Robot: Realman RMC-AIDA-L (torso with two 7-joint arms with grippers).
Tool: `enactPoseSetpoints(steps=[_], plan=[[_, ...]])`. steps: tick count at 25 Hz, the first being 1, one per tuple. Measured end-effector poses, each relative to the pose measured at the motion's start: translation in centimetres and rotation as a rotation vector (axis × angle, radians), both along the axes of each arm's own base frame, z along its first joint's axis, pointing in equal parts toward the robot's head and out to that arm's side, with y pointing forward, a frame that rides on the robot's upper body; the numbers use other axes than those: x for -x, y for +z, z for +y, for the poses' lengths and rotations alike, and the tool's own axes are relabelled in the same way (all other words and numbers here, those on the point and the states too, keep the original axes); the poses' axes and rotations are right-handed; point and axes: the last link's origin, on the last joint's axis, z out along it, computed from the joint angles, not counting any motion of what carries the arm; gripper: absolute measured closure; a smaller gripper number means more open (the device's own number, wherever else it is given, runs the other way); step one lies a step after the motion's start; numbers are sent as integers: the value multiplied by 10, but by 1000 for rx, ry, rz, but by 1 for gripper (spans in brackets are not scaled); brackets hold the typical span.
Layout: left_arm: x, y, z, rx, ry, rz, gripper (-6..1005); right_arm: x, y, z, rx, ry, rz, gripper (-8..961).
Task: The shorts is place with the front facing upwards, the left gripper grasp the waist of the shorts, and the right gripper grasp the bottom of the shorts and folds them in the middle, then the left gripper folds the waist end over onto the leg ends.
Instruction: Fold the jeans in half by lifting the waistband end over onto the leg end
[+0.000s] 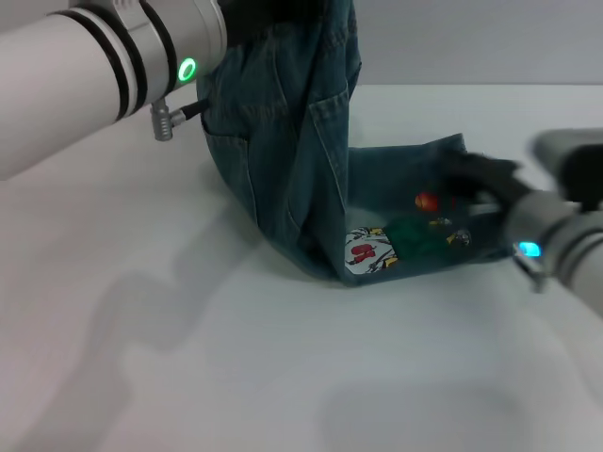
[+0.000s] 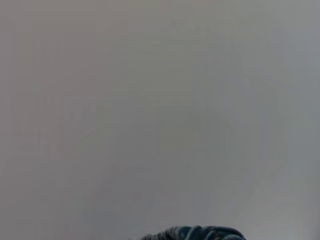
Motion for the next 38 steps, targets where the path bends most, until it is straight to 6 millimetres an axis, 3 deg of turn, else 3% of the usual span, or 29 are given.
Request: enactPoseSetpoints(steps=[8,15,22,27,38], plan=[[-4,-19,-3,29,-26,-11,856,-57,48,-25,-203,-74,-8,953],[-5,-52,-7,90,-45,-34,857,-70,53,-49,-229,-92,4,953],[0,-88,-11,114,-84,-45,857,-67,58,-67,-252,-73,31,954],[1,-93,-12,132,-80,-44,832,-58,65,-81,-276,-42,47,953],[2,-99,-21,131,-104,-47,478,-44,62,-91,-266,19,27,953]])
